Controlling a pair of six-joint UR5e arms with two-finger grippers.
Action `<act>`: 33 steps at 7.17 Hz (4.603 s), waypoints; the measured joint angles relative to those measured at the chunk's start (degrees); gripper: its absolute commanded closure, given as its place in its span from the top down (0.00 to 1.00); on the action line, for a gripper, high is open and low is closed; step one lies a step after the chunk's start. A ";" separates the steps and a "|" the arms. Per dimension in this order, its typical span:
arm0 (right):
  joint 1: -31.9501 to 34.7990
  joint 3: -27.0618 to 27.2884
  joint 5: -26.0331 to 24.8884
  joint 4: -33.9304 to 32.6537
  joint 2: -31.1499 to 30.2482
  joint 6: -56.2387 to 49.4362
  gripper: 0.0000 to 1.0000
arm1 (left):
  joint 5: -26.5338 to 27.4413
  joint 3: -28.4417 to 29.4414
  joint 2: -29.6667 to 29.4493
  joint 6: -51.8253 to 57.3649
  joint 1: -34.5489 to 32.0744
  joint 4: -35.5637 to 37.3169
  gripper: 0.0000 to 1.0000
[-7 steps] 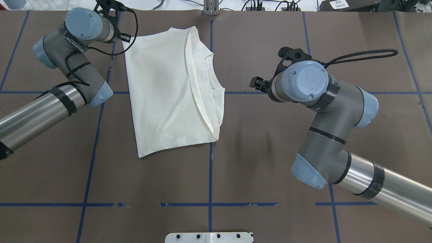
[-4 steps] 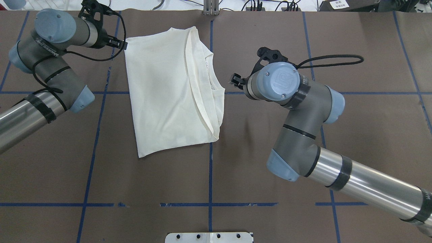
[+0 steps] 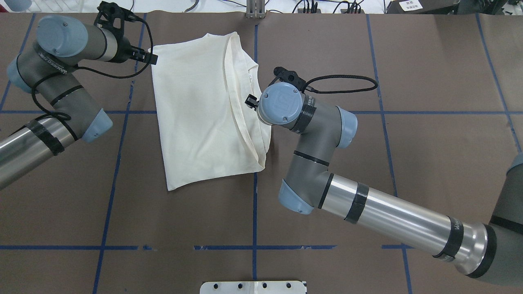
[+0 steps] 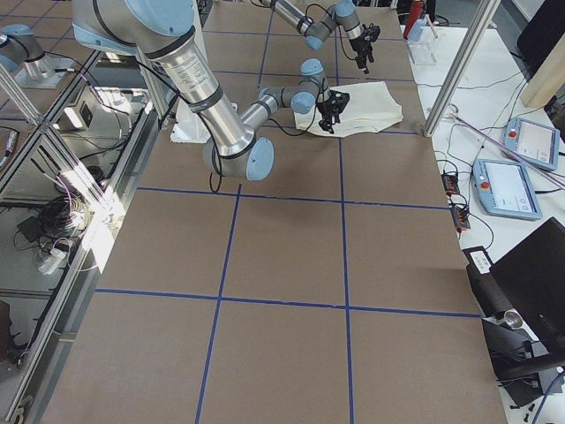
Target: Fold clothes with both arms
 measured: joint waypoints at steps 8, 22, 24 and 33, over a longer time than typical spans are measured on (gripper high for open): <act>-2.40 -0.32 -1.32 -3.50 -0.01 -0.35 0.00 | 0.09 0.15 0.23 -2.85 1.49 0.00 1.00; -13.24 37.96 -6.67 -10.63 -29.33 -14.28 1.00 | 0.00 -1.13 0.26 -5.14 3.36 -0.09 1.00; -16.06 37.93 -7.93 -10.63 -28.57 -23.61 0.98 | 0.00 -1.09 0.29 -5.14 3.39 -0.09 1.00; -22.55 35.30 -17.54 -10.57 -27.27 -34.42 0.00 | 0.00 -1.15 0.88 -5.86 3.96 -0.09 1.00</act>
